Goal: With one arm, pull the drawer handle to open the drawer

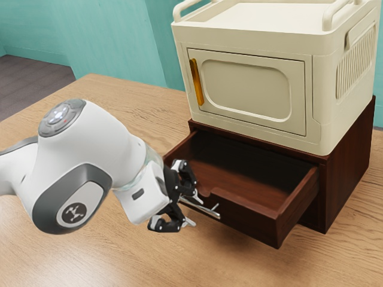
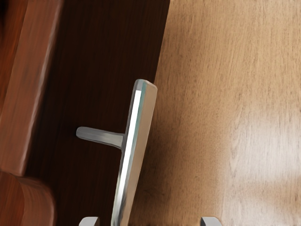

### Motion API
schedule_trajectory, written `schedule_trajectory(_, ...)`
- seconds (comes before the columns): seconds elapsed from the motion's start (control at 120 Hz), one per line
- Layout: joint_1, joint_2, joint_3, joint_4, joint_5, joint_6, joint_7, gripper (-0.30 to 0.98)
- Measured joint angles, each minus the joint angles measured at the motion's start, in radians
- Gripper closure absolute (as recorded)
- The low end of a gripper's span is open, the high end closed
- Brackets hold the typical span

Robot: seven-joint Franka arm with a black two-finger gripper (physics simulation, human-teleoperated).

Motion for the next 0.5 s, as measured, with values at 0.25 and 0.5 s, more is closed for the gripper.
schedule_trajectory(0.25,0.020,-0.065,-0.016,-0.051,0.001,-0.002,-0.010,0.48)
schedule_trajectory(0.5,0.056,-0.104,-0.051,-0.083,0.001,-0.004,-0.019,0.48)
